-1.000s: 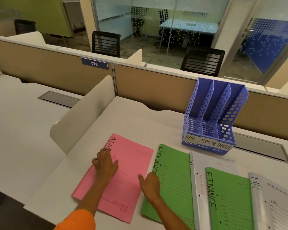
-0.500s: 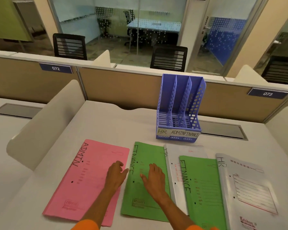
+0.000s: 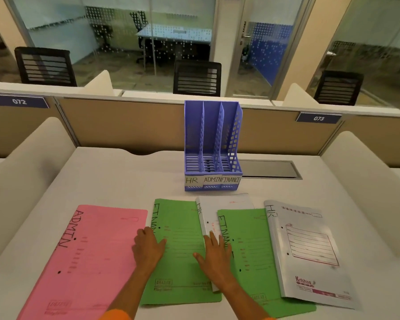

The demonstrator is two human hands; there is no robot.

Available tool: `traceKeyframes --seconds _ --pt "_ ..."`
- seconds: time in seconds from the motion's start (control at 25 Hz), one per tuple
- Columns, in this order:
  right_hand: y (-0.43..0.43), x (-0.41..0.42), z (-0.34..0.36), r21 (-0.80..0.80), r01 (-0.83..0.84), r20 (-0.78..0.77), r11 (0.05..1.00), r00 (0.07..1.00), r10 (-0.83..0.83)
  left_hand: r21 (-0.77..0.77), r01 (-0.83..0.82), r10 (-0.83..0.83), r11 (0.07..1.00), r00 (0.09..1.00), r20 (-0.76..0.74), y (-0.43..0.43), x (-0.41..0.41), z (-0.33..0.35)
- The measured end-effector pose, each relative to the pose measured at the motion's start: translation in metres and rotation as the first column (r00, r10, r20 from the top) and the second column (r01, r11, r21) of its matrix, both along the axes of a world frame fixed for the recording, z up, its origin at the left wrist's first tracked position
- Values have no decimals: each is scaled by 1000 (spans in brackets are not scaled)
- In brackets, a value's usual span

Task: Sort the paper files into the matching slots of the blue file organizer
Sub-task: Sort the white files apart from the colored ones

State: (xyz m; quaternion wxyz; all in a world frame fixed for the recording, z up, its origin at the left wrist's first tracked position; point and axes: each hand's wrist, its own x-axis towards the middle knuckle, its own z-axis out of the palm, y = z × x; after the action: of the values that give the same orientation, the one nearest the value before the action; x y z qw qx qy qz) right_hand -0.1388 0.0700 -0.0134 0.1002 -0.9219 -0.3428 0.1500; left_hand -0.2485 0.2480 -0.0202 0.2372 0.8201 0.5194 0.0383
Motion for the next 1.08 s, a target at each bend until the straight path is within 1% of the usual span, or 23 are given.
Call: traceKeyframes --seconds 0.04,0.12,0.2,0.28,0.32,0.36,0.44,0.56,0.64,0.8,0.92,1.0,1.08 --pt "-5 5 1 -3 12 -6 1000 1000 -12 42 20 -20 999 1000 -7 -4 5 1" --pt "-15 14 2 -12 49 -1 999 999 -49 64 35 -35 997 999 -3 -13 16 5" --pt "-25 21 4 -20 90 -22 996 996 -91 48 35 -36 998 999 8 -24 25 6" --pt "-34 27 3 -22 124 -50 992 991 -124 8 56 -57 998 997 50 -32 32 3" --pt "-38 30 2 -26 138 -63 990 988 -139 -28 68 -64 997 993 100 -36 35 0" --pt "-42 32 0 -28 153 -73 988 985 -155 -97 67 -51 993 985 167 -40 38 -1" --pt "-50 35 -2 -21 192 -101 981 976 -193 -281 44 32 959 965 261 -52 48 0" --pt "-60 37 -4 -7 244 -171 970 955 -242 -488 -24 167 873 953 252 -76 65 2" --pt "-69 38 -7 13 271 -209 963 942 -262 -567 -55 229 822 943 241 -93 80 0" --pt "-78 37 -9 73 273 -208 959 945 -253 -592 -79 268 802 934 237 -115 101 6" --pt "-83 40 -6 130 280 -205 951 946 -251 -594 -111 276 797 941 194 -122 112 8" --pt "-85 44 -7 161 304 -231 939 937 -264 -593 -116 270 797 946 178 -125 114 7" --pt "-86 46 -8 192 332 -244 923 928 -283 -596 -94 264 798 942 206 -128 114 7"
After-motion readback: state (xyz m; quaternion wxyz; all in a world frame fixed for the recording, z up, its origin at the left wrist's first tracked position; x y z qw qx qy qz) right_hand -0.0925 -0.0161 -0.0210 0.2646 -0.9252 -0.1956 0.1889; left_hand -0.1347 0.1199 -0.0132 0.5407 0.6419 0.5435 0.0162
